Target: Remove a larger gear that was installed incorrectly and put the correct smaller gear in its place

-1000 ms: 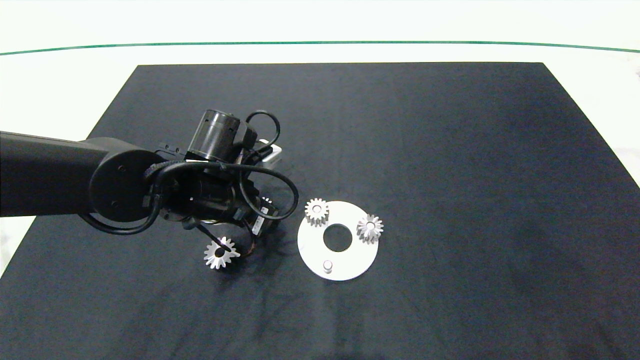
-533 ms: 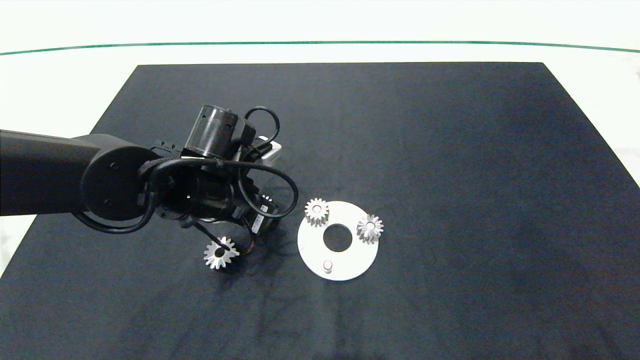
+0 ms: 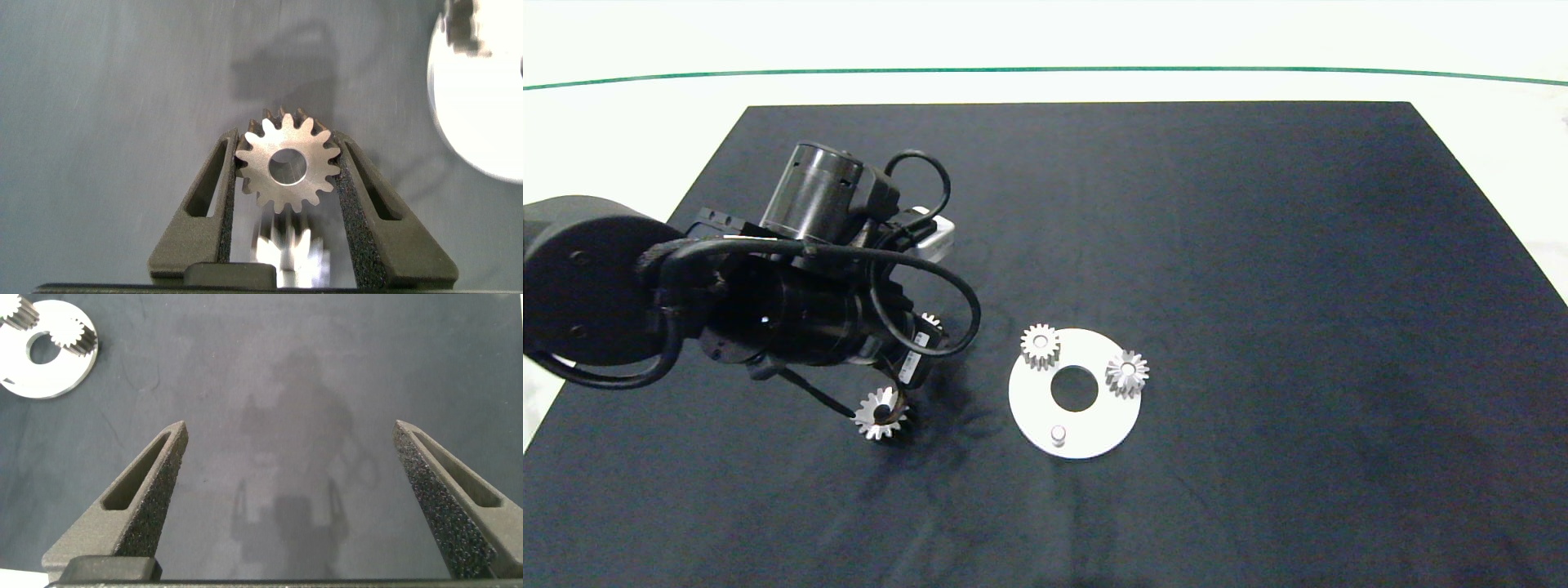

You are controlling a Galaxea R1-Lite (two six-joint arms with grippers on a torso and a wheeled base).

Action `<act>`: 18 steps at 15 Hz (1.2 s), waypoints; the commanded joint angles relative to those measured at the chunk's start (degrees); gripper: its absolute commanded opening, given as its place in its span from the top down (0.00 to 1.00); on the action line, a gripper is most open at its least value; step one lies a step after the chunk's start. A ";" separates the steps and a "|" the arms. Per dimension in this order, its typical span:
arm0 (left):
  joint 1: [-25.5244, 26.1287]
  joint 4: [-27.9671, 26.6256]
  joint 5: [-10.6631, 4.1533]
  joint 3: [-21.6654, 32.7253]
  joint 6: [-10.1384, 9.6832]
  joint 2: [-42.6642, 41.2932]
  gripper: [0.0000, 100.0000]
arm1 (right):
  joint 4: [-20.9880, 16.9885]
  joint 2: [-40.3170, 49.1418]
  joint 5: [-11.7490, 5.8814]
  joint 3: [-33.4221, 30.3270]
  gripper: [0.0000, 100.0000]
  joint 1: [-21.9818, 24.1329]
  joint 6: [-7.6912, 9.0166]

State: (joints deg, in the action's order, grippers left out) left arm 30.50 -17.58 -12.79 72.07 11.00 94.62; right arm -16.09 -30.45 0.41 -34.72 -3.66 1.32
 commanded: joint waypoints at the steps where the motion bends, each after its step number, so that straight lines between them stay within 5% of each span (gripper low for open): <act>1: 0.44 -1.05 -0.84 -5.01 -0.10 -7.44 0.90 | -0.08 0.57 0.02 0.18 0.00 -0.03 0.00; 7: 5.97 -0.79 -1.45 -14.50 -0.80 -18.33 0.90 | -0.17 1.45 0.02 0.79 0.00 0.05 0.00; 10: 12.74 1.85 -5.23 -19.25 -1.77 -20.36 0.90 | -0.17 2.06 -0.06 1.14 0.00 0.14 0.00; 12: 17.14 9.05 -7.78 -23.73 -1.59 -19.74 0.90 | -0.26 2.50 -0.06 1.14 0.00 0.23 0.09; 15: 22.59 23.99 -14.99 -29.44 -0.89 -14.20 0.90 | -1.75 3.56 -0.15 0.88 0.00 0.32 0.09; 18: 23.82 26.90 -15.25 -28.65 1.75 -10.25 0.90 | -2.01 3.73 -0.24 0.79 0.00 0.32 0.09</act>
State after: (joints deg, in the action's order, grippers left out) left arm 53.66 9.09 -27.81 43.35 12.31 81.06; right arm -17.97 -26.93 0.16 -33.90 -3.30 1.37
